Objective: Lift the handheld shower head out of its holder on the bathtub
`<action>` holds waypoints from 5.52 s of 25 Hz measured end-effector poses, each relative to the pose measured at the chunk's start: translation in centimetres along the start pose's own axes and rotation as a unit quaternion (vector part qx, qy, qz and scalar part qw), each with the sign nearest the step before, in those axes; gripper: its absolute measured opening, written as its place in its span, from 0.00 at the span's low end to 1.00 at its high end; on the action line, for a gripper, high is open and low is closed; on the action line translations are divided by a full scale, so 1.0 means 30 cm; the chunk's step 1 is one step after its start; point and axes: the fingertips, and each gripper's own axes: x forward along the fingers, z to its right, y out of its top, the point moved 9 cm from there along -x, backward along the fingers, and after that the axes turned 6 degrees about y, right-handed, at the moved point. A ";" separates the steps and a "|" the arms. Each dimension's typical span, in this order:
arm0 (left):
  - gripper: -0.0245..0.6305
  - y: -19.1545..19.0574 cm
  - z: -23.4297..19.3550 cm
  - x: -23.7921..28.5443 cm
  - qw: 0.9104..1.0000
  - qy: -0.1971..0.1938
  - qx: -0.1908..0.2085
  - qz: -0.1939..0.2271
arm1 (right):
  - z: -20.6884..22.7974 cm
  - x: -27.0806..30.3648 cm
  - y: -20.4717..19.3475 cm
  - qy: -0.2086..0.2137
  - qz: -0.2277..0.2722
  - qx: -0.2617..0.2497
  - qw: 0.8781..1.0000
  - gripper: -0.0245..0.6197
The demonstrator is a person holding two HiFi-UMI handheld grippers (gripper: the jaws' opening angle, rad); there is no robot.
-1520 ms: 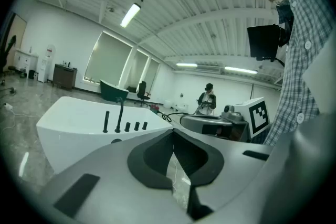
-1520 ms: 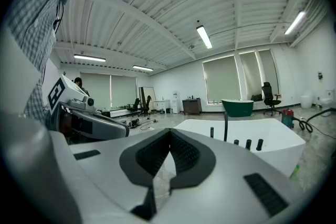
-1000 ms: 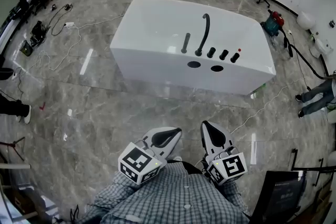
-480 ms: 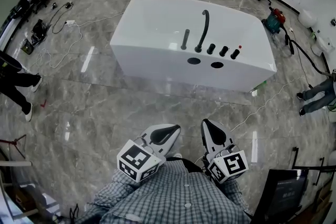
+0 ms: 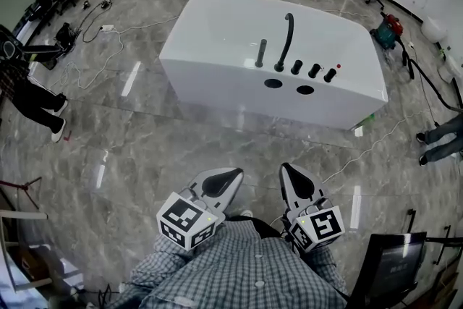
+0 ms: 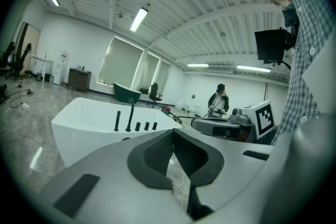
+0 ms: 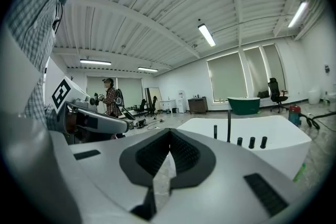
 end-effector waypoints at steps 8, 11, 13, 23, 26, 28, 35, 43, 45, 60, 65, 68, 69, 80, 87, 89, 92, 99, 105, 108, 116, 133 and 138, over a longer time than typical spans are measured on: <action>0.05 -0.020 0.052 0.010 0.998 0.031 -0.050 0.025 | 0.052 -0.099 -0.033 0.006 0.001 0.004 1.000 0.06; 0.05 -0.043 0.074 0.006 0.998 0.037 -0.043 0.023 | 0.060 -0.134 -0.052 0.003 -0.003 -0.001 1.000 0.06; 0.05 -0.053 0.086 0.011 0.998 0.038 -0.040 0.019 | 0.074 -0.152 -0.065 -0.002 -0.004 0.000 1.000 0.06; 0.05 -0.026 0.033 0.104 0.999 0.028 -0.031 0.011 | 0.146 -0.119 -0.065 -0.017 -0.010 0.003 1.000 0.06; 0.05 -0.005 -0.021 0.154 0.999 0.024 -0.033 0.010 | 0.174 -0.074 -0.050 -0.021 -0.012 0.002 1.000 0.06; 0.05 0.017 -0.062 0.190 0.999 0.022 -0.034 0.013 | 0.200 -0.034 -0.040 -0.023 -0.015 -0.002 1.000 0.06; 0.05 0.132 -0.240 0.321 1.000 0.012 -0.024 0.009 | 0.305 0.158 0.043 -0.031 -0.016 -0.011 0.999 0.06; 0.05 0.208 -0.458 0.423 1.000 0.004 -0.020 0.009 | 0.389 0.370 0.084 -0.051 -0.014 -0.011 0.999 0.06; 0.05 0.217 -0.508 0.447 1.000 0.001 -0.023 0.008 | 0.406 0.410 0.090 -0.060 -0.013 -0.010 0.998 0.06; 0.05 0.280 -0.761 0.536 1.000 -0.002 -0.028 0.003 | 0.491 0.625 0.114 -0.096 -0.014 -0.001 0.995 0.06; 0.05 0.293 -0.781 0.550 1.000 -0.008 -0.019 -0.006 | 0.520 0.639 0.105 -0.109 -0.014 0.011 0.994 0.06; 0.05 0.295 -0.797 0.573 1.000 -0.008 -0.013 -0.011 | 0.550 0.654 0.095 -0.110 -0.016 0.013 0.994 0.06; 0.05 0.298 -0.804 0.583 1.000 -0.006 -0.012 -0.011 | 0.561 0.662 0.094 -0.109 -0.016 0.013 0.994 0.06; 0.05 0.365 -0.861 0.763 1.000 0.021 -0.014 -0.004 | 0.776 0.821 0.138 -0.061 -0.022 -0.001 0.998 0.06; 0.05 0.456 -0.890 0.968 0.999 0.042 -0.016 -0.003 | 1.007 0.912 0.187 -0.035 -0.027 0.002 0.999 0.06; 0.05 0.491 -0.895 1.032 0.999 0.049 -0.019 0.000 | 1.081 0.940 0.209 -0.027 -0.027 0.003 0.999 0.06; 0.05 0.538 -0.903 1.110 0.998 0.057 -0.038 0.010 | 1.175 0.981 0.238 -0.014 -0.027 0.005 1.000 0.06; 0.05 0.587 -0.908 1.233 0.997 0.075 -0.030 0.003 | 1.321 1.030 0.273 0.004 -0.027 0.004 1.000 0.06; 0.05 0.588 -0.914 1.307 0.996 0.081 -0.022 -0.005 | 1.407 1.034 0.270 -0.001 -0.031 0.005 1.000 0.06; 0.05 0.580 -0.923 1.325 0.996 0.077 -0.032 -0.008 | 1.418 1.042 0.260 -0.004 -0.038 0.010 0.999 0.06; 0.05 0.599 -1.019 1.370 0.998 0.056 -0.026 -0.016 | 1.422 1.115 0.267 -0.024 -0.044 0.009 0.999 0.06; 0.05 0.666 -1.371 1.481 0.999 -0.001 -0.009 -0.040 | 1.432 1.438 0.311 -0.077 -0.045 0.011 0.996 0.06; 0.05 0.666 -1.462 1.495 0.998 -0.011 -0.019 -0.053 | 1.442 1.516 0.329 -0.089 -0.058 0.005 0.994 0.06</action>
